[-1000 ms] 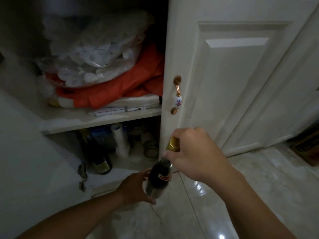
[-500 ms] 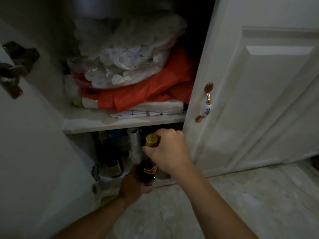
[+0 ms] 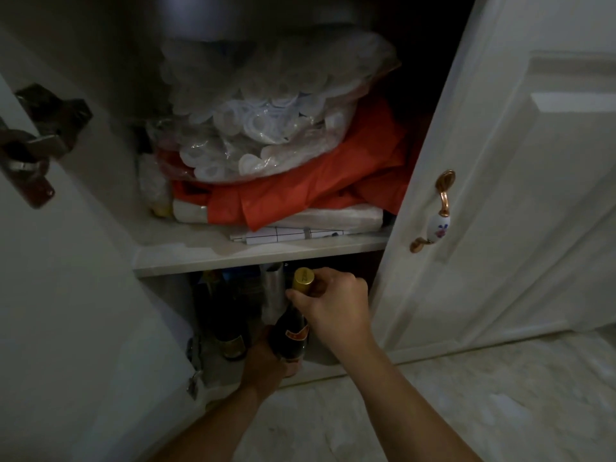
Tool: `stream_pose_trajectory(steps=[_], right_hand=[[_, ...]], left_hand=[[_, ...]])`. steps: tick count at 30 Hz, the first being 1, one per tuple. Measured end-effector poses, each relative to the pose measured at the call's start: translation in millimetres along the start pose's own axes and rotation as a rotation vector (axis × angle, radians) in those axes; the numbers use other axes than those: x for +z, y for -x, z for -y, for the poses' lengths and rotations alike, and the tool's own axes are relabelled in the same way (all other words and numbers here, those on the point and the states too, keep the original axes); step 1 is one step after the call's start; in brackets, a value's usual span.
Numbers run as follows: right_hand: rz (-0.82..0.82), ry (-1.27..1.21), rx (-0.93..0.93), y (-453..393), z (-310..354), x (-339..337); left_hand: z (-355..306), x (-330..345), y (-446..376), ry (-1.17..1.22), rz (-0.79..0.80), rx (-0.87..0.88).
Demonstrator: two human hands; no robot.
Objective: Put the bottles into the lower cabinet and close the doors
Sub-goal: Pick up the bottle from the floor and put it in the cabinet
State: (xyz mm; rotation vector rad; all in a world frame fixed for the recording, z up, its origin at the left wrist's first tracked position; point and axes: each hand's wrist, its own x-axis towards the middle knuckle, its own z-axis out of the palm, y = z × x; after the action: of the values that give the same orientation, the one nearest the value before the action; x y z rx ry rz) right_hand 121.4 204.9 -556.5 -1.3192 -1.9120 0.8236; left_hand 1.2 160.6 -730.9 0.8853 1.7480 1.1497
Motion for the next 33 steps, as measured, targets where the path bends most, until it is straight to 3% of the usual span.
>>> stream_pose_trajectory(steps=[10, 14, 24, 33], right_hand=[[0.026, -0.018, -0.003, -19, -17, 23], [0.018, -0.083, 0.005, -26, -21, 30], [0.038, -0.149, -0.036, -39, -21, 49], [0.030, -0.313, 0.111, -47, -26, 64]], left_hand=[[27, 6, -31, -0.097, 0.010, -0.071], [23, 7, -36, 0.023, 0.053, -0.088], [26, 1, -42, -0.109, -0.046, -0.096], [67, 5, -80, -0.019, -0.150, -0.169]])
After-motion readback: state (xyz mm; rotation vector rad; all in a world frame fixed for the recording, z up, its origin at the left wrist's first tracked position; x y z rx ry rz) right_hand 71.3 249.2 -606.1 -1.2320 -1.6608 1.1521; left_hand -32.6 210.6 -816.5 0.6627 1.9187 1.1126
